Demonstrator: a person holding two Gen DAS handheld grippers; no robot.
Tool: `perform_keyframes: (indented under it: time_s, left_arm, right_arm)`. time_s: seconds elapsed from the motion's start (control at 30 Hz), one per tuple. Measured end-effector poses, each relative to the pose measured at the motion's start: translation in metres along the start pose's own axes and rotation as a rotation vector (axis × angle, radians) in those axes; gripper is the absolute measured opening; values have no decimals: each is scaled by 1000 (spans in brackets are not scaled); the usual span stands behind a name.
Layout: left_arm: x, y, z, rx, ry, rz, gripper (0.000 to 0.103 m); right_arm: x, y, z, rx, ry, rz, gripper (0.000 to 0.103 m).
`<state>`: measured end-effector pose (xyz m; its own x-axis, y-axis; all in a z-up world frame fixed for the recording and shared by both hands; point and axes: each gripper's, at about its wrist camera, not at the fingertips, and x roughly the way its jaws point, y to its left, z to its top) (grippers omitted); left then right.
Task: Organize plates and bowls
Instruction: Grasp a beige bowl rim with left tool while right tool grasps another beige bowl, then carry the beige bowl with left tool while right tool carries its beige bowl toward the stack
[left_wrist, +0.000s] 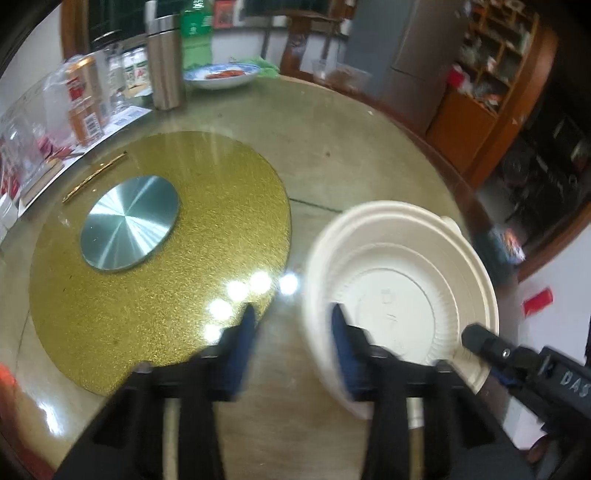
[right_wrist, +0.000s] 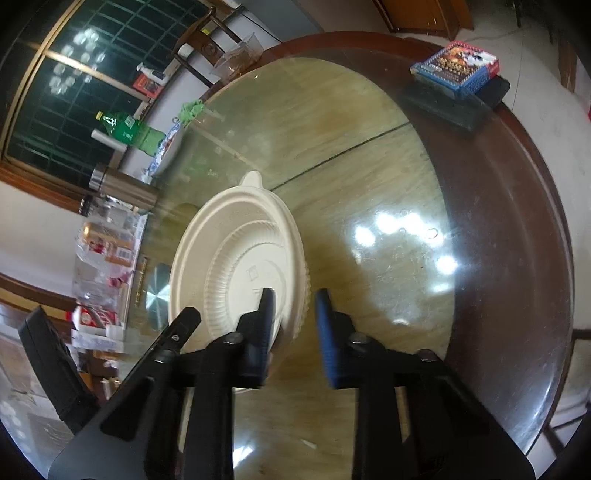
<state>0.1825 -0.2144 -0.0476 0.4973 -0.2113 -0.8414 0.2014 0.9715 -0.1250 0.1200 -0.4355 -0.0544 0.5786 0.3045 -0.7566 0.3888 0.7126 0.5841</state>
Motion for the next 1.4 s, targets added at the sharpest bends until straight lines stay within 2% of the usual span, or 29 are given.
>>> perform_keyframes:
  time_s: [0.03, 0.1, 0.3, 0.97, 1.4]
  left_arm:
    - [-1, -2, -2, 16, -2, 9, 13]
    - [-4, -2, -3, 24, -6, 16, 13]
    - [-9, 16, -11, 3, 10, 9, 13]
    - [-59, 93, -49, -94, -52, 62, 13]
    - [-78, 125, -69, -141, -66, 79, 13]
  right_arm:
    - [1, 1, -1, -9, 2, 6, 20]
    - [1, 7, -4, -42, 0, 5, 12]
    - [-1, 17, -15, -83, 3, 8, 11]
    - [3, 85, -81, -238, 49, 44, 11]
    - [3, 109, -114, -291, 66, 72, 11]
